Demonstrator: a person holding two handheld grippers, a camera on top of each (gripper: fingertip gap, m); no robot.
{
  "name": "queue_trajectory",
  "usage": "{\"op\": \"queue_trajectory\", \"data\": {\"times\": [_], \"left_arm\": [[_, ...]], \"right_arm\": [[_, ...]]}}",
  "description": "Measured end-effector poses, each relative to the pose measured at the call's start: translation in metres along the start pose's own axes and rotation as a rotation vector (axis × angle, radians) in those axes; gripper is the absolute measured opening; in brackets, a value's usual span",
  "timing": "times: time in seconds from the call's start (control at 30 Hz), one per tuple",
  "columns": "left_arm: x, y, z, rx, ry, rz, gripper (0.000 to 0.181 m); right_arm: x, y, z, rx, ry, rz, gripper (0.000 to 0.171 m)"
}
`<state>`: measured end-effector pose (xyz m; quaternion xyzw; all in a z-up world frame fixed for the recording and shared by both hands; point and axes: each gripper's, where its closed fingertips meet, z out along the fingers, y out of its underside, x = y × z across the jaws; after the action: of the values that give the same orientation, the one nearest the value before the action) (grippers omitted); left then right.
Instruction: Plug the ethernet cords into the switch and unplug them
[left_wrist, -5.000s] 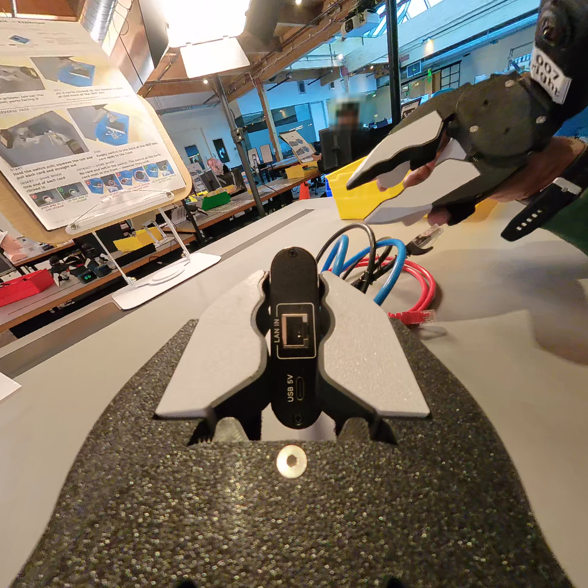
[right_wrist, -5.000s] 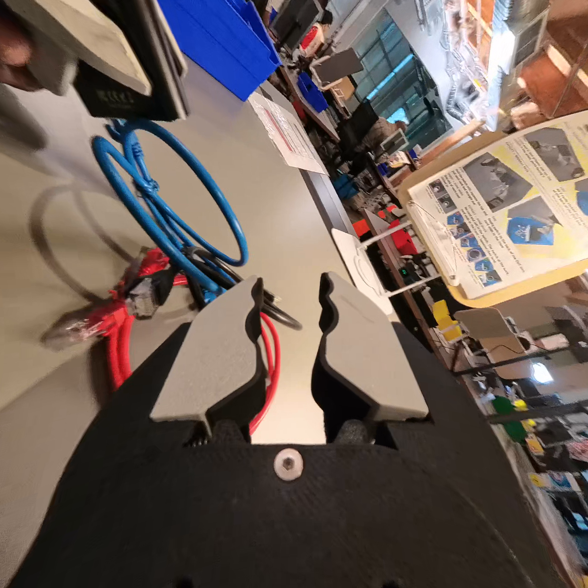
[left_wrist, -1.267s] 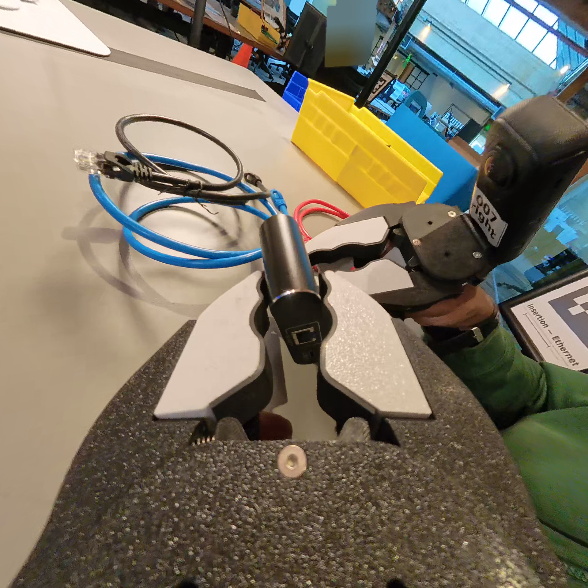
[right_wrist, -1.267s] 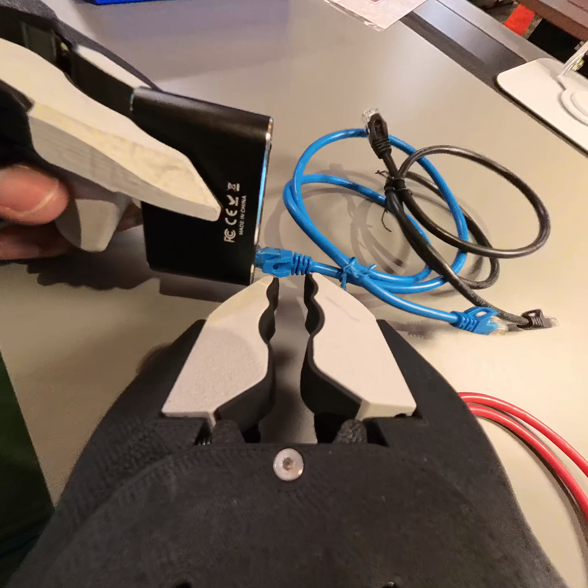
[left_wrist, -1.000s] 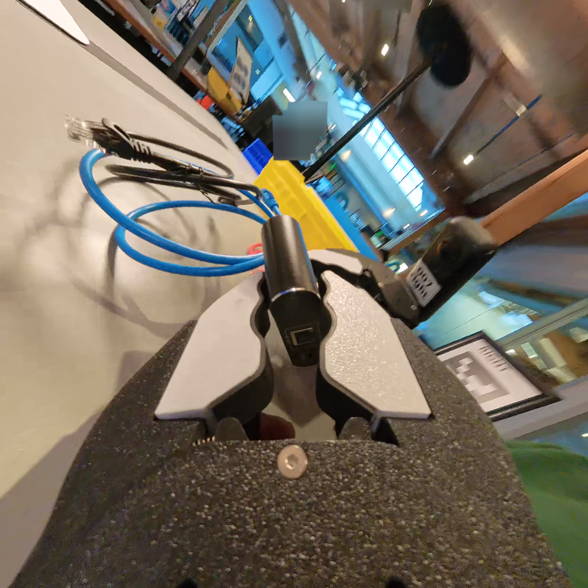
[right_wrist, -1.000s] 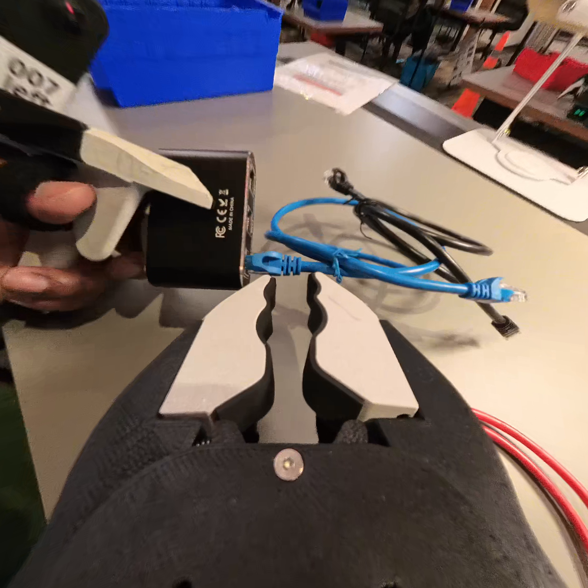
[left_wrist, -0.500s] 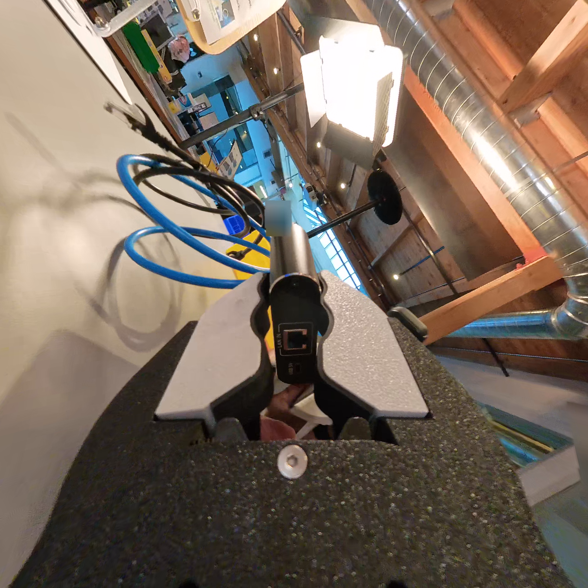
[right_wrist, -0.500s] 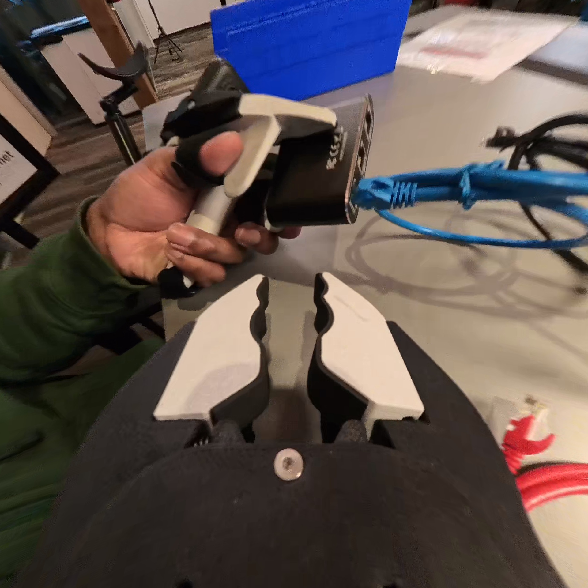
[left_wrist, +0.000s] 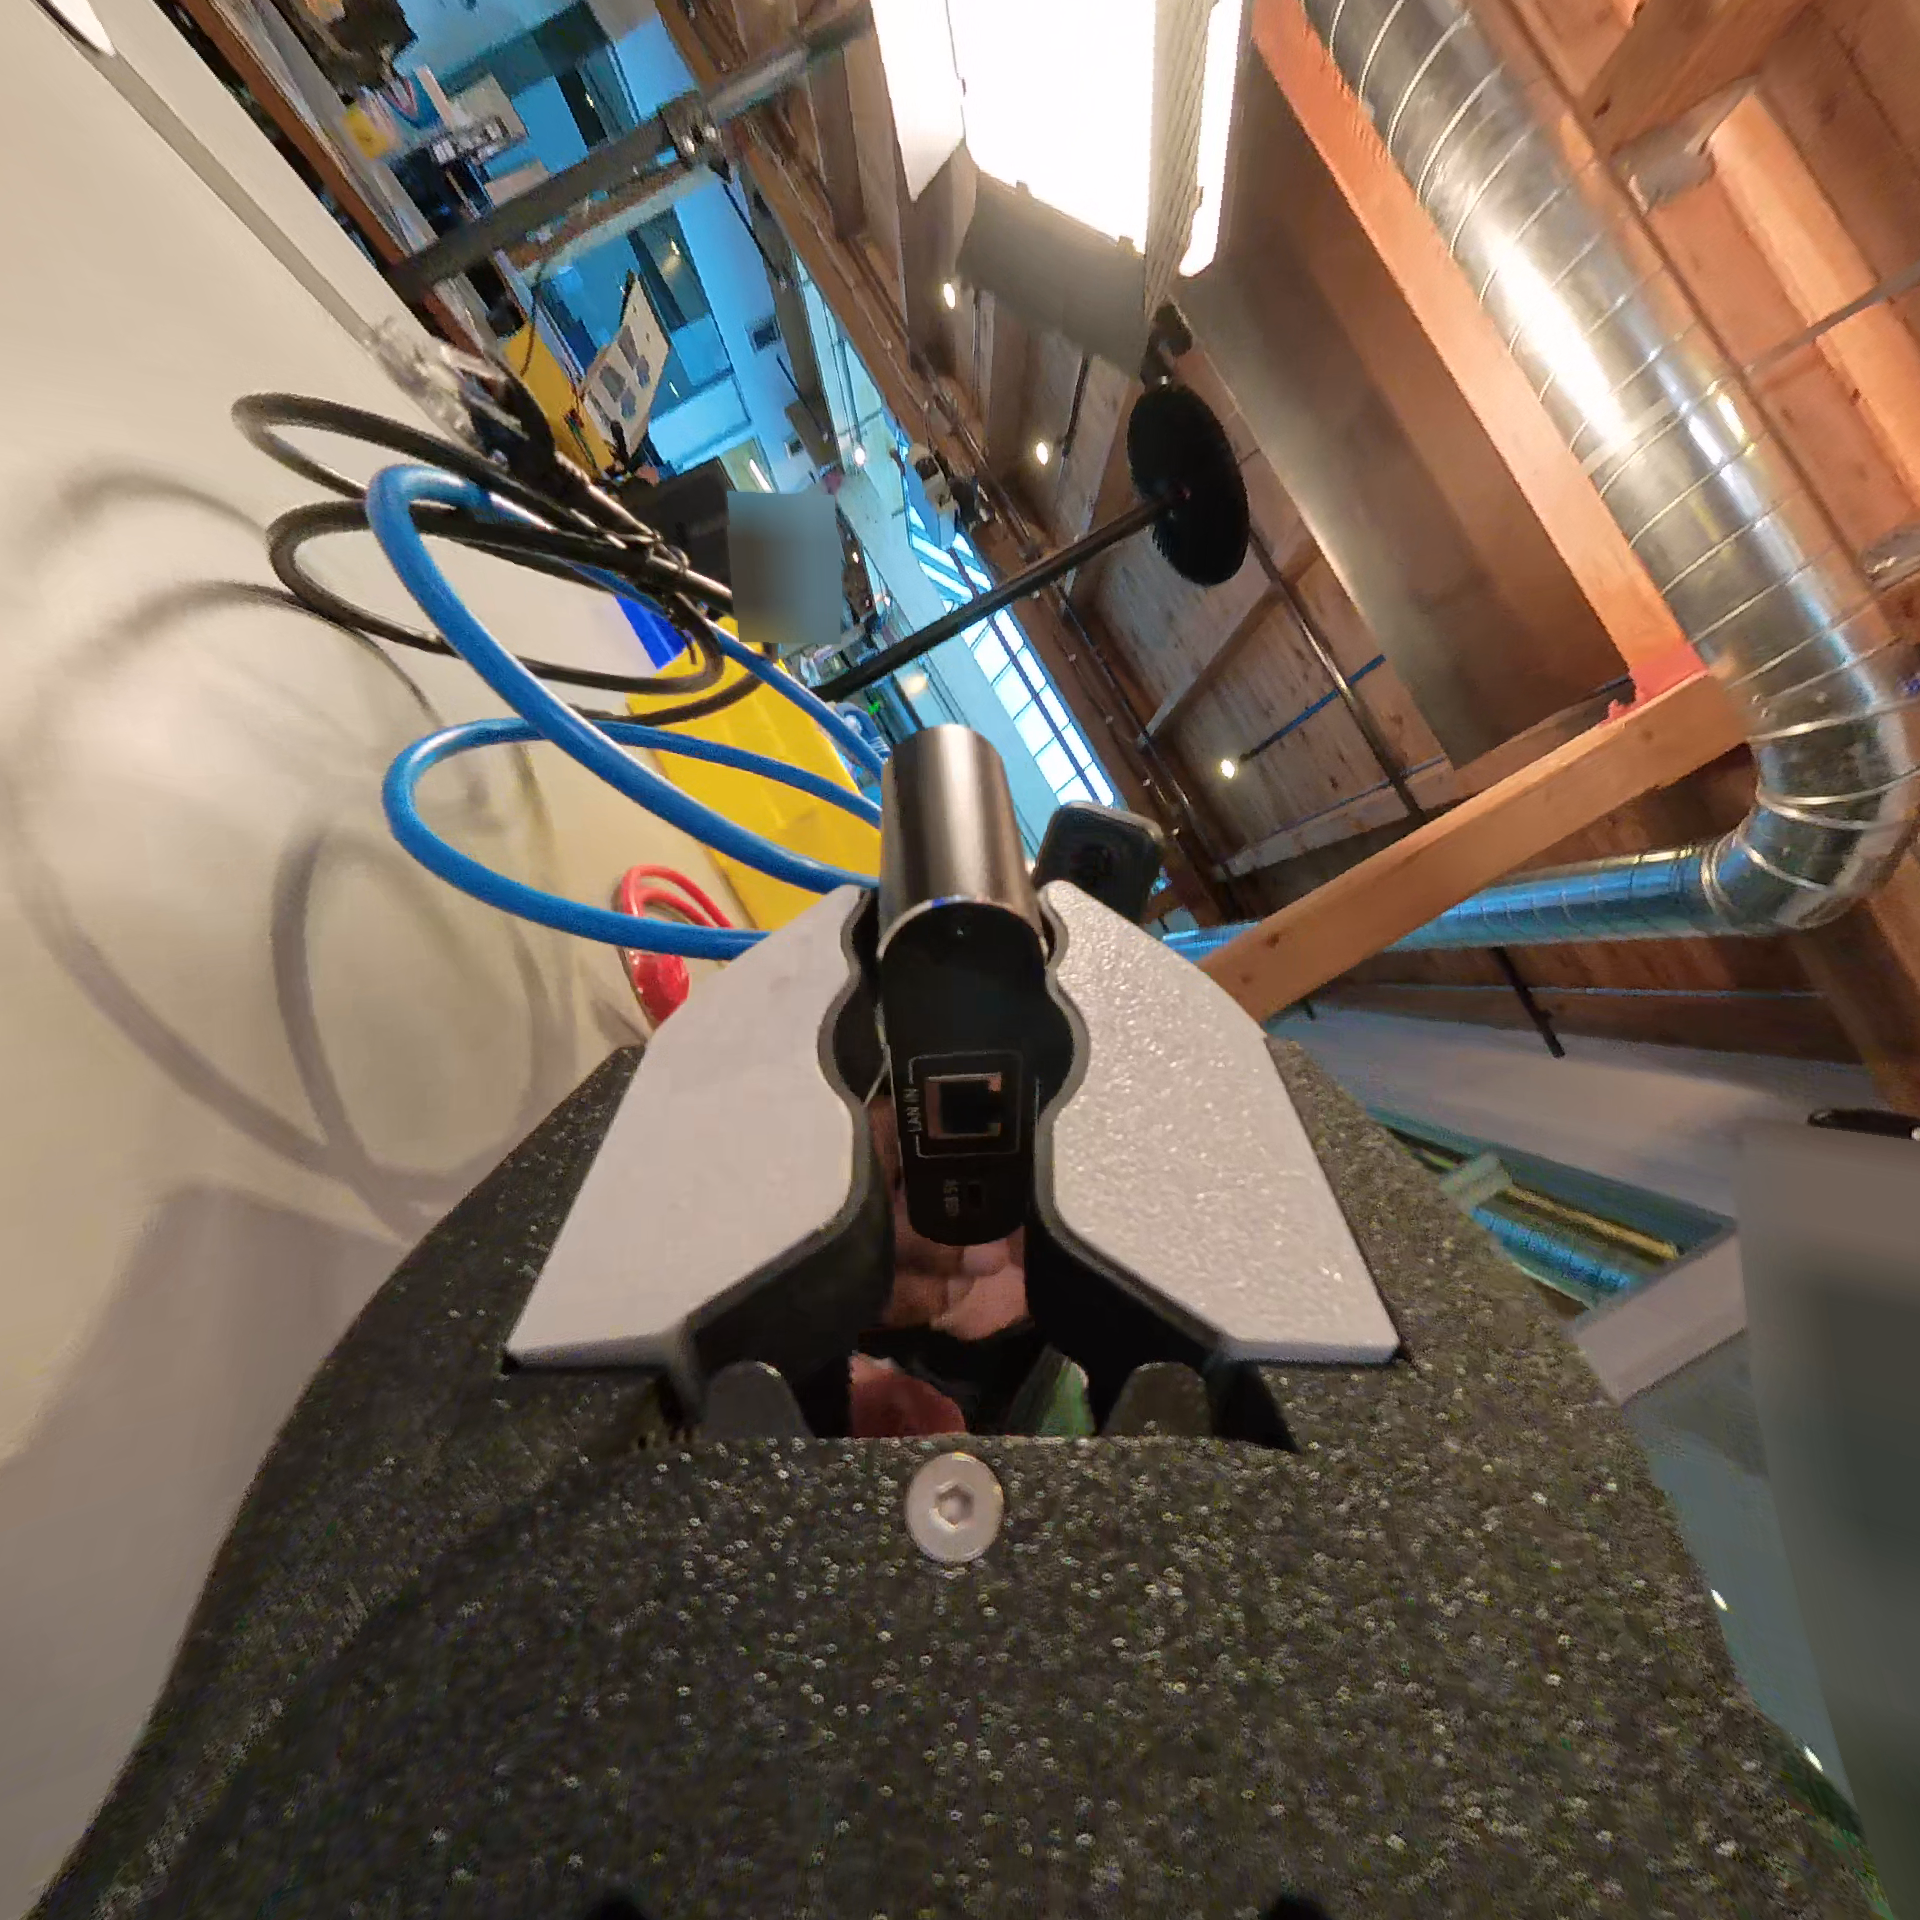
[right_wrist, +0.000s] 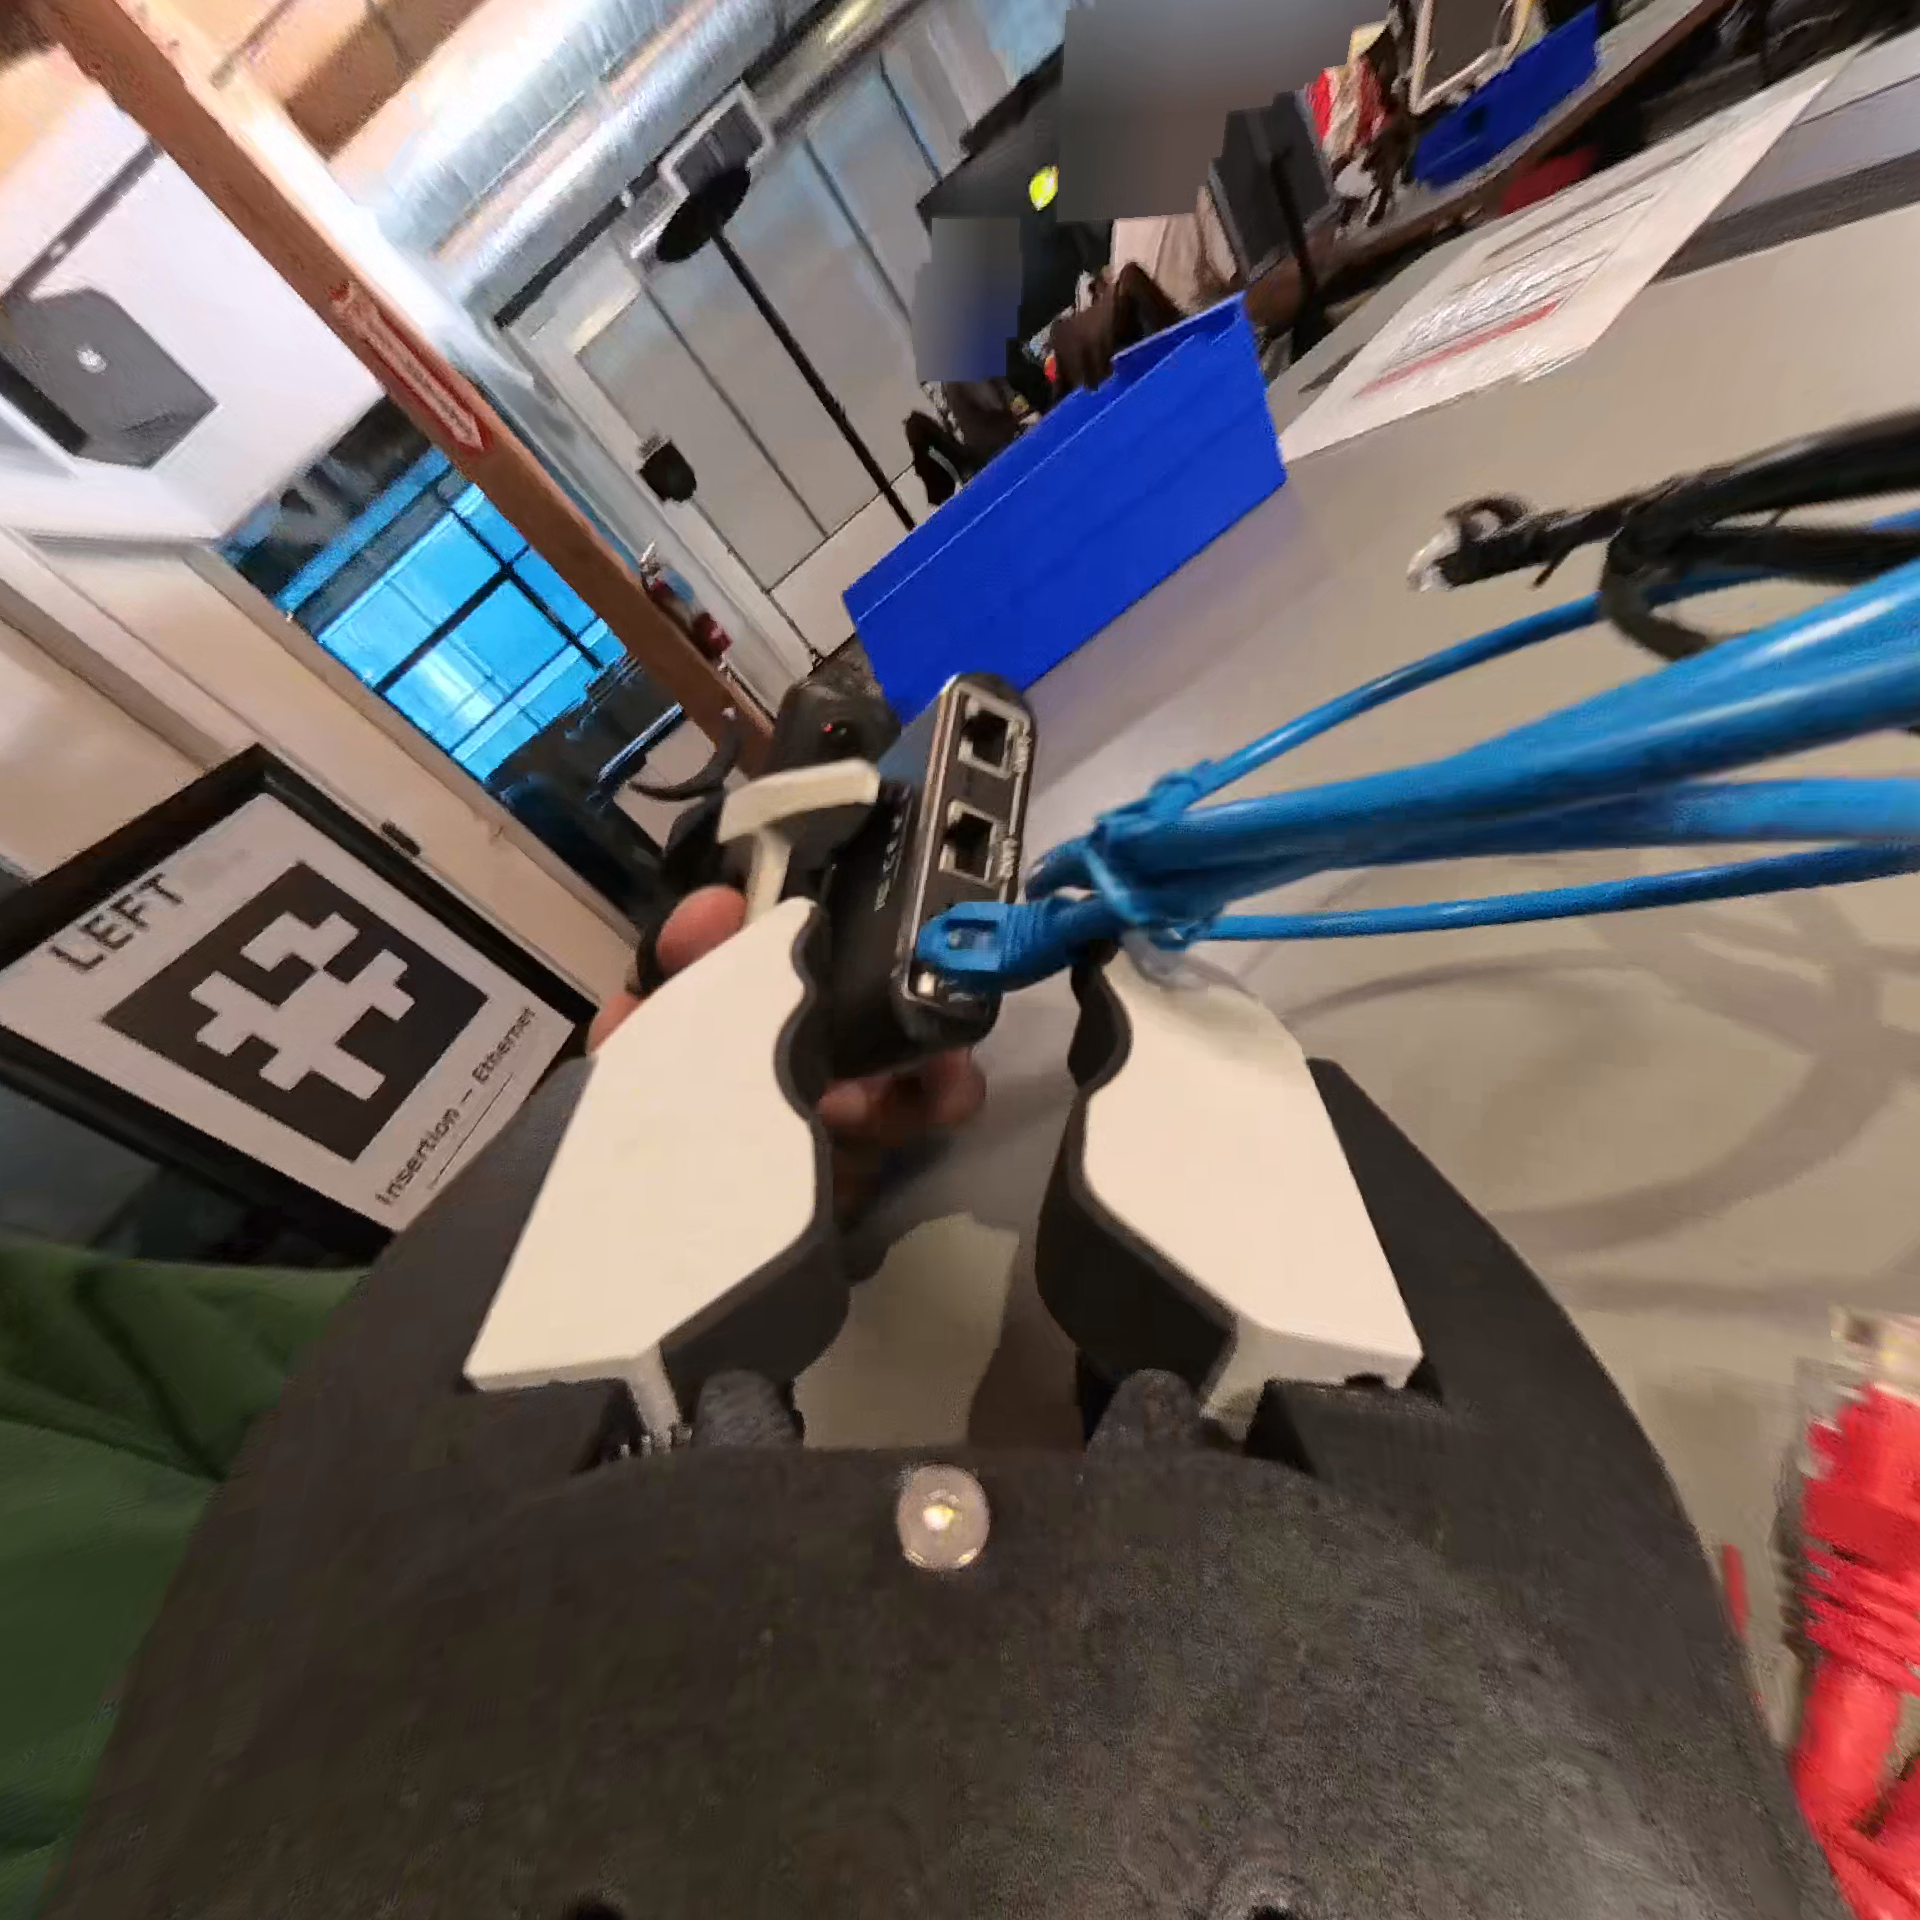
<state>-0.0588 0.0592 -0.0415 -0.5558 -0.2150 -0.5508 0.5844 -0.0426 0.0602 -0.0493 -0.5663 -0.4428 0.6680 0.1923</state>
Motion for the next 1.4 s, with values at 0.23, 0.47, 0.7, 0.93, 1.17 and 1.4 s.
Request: {"op": "queue_trajectory", "data": {"times": [0.23, 0.47, 0.7, 0.93, 1.17, 1.4], "left_arm": [[0.002, 0.019, 0.009, -0.114, -0.007, 0.048, 0.027], [0.001, 0.016, 0.004, -0.119, -0.021, 0.061, 0.026], [-0.001, 0.003, 0.000, -0.017, 0.007, -0.019, 0.026], [0.007, -0.010, -0.007, 0.034, 0.038, 0.008, 0.027], [0.008, -0.011, -0.007, 0.034, 0.049, 0.016, 0.026], [0.007, -0.004, -0.004, -0.005, 0.045, 0.037, 0.026]], "right_arm": [[0.008, -0.011, -0.009, 0.020, 0.065, -0.021, 0.039], [0.009, -0.009, -0.002, 0.020, 0.100, -0.040, 0.041], [0.006, -0.002, -0.007, -0.034, 0.119, -0.112, 0.045], [0.010, 0.025, -0.014, -0.229, 0.157, -0.207, 0.043], [0.003, 0.029, -0.004, -0.201, 0.066, -0.121, 0.043], [0.000, 0.020, -0.006, -0.131, 0.001, -0.047, 0.040]]}}
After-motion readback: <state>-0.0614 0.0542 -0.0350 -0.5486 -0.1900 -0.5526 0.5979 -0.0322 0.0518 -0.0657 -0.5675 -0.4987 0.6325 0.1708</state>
